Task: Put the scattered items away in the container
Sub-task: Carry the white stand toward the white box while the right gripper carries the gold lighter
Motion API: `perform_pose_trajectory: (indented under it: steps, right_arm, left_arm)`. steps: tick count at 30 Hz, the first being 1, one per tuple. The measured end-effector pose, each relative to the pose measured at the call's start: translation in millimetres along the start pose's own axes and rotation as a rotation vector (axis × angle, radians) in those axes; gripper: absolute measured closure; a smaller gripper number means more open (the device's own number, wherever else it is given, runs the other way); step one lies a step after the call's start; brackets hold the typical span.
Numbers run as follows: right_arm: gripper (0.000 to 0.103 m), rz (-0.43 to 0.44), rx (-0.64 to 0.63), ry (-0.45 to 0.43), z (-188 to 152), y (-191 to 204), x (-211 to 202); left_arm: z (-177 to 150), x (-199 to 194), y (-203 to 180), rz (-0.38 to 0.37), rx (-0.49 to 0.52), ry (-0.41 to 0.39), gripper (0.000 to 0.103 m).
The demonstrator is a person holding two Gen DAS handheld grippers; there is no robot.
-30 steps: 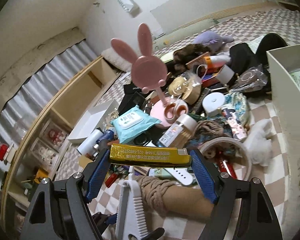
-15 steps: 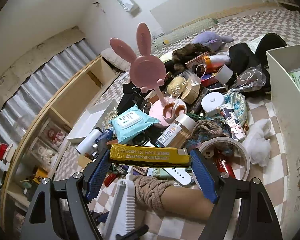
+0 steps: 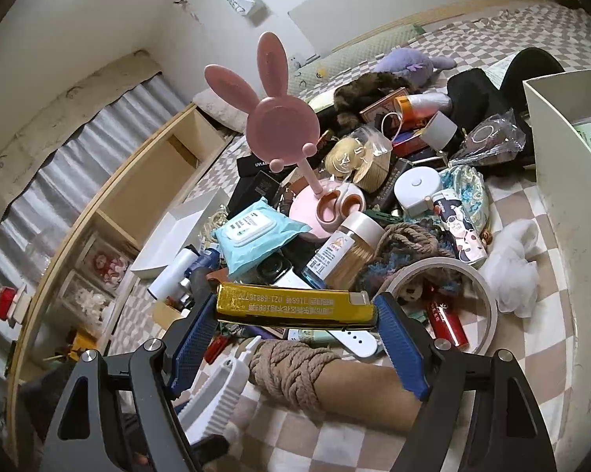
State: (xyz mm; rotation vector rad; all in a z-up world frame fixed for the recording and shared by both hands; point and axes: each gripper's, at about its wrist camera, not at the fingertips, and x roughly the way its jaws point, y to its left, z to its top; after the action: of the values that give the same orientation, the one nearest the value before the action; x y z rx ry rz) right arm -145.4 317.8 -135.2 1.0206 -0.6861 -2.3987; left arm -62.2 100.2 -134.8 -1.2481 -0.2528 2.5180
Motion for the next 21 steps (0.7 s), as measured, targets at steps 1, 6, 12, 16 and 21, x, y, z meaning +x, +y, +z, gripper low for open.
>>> perform_pose_trajectory:
  steps: [1,6,12,16,21]
  right_arm:
    - [0.022,0.0,0.0,0.001,0.0,0.0,0.2]
    - [0.022,0.001,0.002,0.006,0.1,0.0,1.2]
    - [0.022,-0.001,0.01,0.009,0.0,-2.0,1.0]
    - [0.022,0.0,0.017,0.017,0.2,-3.8,2.1]
    - [0.022,0.001,0.012,0.019,0.0,-2.3,2.7]
  left_arm:
    - [1.7,-2.6,-0.1,0.008,0.003,-0.011,0.047]
    - [9.1,-3.5,1.1,0.007,0.015,-0.005,0.088]
    - [0.0,7.6,9.4,0.034,-0.004,0.04,0.063]
    - [-8.3,8.7,18.0,0.032,-0.011,0.07,0.043]
    - [-16.9,18.9,19.5,0.025,0.054,0.154,0.058]
